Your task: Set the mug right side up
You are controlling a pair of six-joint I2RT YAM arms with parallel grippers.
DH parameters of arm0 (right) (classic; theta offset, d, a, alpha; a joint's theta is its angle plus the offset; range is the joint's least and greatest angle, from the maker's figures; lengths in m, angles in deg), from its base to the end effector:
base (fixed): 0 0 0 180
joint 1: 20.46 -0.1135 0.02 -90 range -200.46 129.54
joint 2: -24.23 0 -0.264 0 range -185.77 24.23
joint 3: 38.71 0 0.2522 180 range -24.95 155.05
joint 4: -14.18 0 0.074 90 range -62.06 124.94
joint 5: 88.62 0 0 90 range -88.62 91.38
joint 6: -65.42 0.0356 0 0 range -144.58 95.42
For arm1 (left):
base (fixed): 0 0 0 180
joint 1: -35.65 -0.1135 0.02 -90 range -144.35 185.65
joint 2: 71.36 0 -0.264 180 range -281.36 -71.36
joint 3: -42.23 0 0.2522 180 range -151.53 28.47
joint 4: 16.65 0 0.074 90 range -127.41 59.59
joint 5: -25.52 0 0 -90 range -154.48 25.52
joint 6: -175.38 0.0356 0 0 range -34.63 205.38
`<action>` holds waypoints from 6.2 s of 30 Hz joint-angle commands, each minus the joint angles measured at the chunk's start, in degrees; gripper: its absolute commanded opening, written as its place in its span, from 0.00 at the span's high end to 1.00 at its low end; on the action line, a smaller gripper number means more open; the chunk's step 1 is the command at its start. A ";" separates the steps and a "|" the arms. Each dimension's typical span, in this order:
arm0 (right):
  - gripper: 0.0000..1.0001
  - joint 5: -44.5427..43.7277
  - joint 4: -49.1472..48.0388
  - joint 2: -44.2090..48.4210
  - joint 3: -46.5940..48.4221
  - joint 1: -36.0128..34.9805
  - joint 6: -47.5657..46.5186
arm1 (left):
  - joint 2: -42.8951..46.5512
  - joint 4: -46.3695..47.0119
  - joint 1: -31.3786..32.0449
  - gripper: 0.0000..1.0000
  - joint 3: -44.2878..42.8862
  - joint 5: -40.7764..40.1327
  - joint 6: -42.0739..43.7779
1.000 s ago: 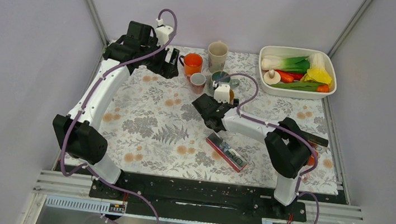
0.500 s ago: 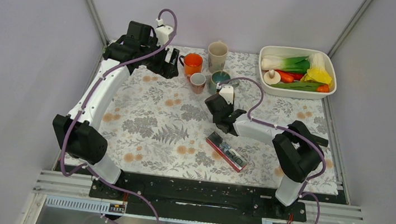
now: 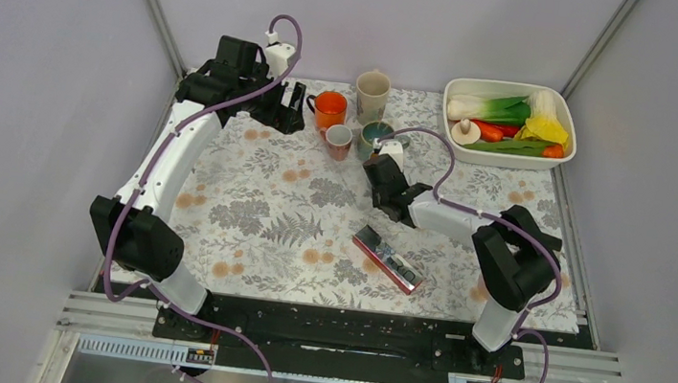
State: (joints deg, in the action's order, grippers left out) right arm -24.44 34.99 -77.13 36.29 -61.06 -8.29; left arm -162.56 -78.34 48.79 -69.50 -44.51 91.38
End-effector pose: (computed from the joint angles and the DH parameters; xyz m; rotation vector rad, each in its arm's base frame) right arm 0.2911 0.2291 0.1826 -0.2800 2.2749 -0.0336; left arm 0.3309 -0.0897 0.3952 0.5569 2.2104 -0.4635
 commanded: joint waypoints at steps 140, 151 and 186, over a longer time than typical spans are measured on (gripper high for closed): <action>0.01 7.97 14.74 4.71 8.97 14.94 -12.15 | 3.03 2.53 -0.67 0.13 2.33 1.98 1.54; 0.01 -8.46 21.73 20.29 2.79 15.14 -3.96 | 3.29 2.42 -0.67 0.12 2.43 3.53 1.14; 0.02 15.47 43.21 41.55 -15.94 47.54 33.21 | 3.64 2.48 -0.14 0.11 2.99 6.27 1.64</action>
State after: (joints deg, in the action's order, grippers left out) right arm -16.49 81.30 -35.41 20.81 -13.06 21.86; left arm -160.13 -78.01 48.53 -65.46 -40.38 92.03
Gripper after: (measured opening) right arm 0.985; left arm 0.883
